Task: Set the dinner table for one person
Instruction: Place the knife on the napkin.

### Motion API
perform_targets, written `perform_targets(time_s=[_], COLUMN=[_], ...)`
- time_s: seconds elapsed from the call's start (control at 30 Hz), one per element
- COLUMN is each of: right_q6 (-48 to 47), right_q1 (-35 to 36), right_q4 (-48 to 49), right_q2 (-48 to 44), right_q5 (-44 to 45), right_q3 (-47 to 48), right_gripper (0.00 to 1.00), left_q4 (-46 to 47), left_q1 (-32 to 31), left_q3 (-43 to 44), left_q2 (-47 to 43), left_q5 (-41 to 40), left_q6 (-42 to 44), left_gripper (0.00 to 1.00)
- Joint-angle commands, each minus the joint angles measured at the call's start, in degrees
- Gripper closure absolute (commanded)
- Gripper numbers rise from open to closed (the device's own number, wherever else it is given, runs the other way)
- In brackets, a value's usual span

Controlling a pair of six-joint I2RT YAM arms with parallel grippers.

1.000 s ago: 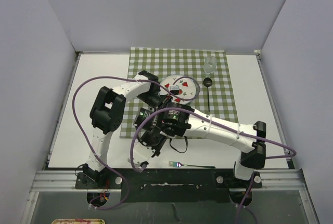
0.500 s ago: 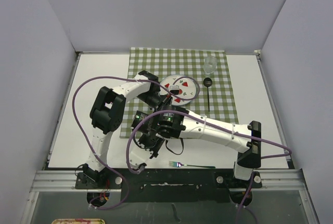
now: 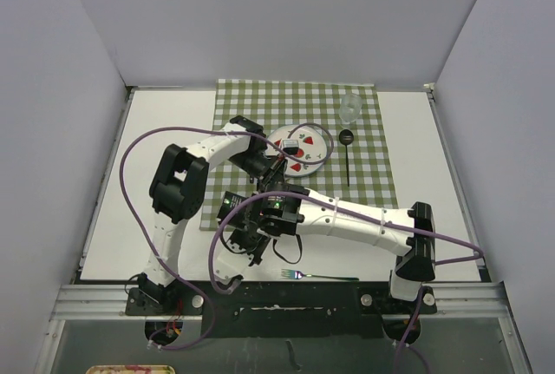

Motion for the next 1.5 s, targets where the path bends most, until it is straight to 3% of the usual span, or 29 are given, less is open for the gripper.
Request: perform_targets(time_s=[0.0, 0.3, 0.8, 1.13, 1.33, 1.47], right_q6=[-2.05, -1.52, 2.65, 2.67, 5.57, 6.67], right_q1=[-0.53, -0.68, -3.51, -3.54, -3.45, -3.37], right_q4=[2.8, 3.19, 8.86, 5.57, 5.81, 6.96], right_q2=[-1.45, -1.65, -3.71, -3.5, -2.92, -3.16], right_q5=[6.73, 6.53, 4.35, 1.71, -0.6, -0.81], right_q3=[-2.17, -1.49, 1.13, 0.88, 3.46, 3.83], right_gripper=[0.97, 0.93, 0.72, 0.63, 0.47, 0.44], left_q4=[-7.09, -7.11, -7.09, -7.09, -7.09, -7.05], left_q1=[-0.1, 0.23, 0.83, 1.06, 2.12, 2.73], left_q3=[2.5, 2.72, 3.7, 3.9, 4.42, 4.8], left_q2=[-3.33, -2.79, -1.36, -1.75, -0.45, 0.38], left_q5=[1.54, 1.37, 0.7, 0.35, 0.2, -0.01], left_q6=[0.42, 0.66, 0.85, 0.93, 1.28, 1.48], left_gripper=[1.0, 1.0, 1.0, 1.0, 1.0, 1.0])
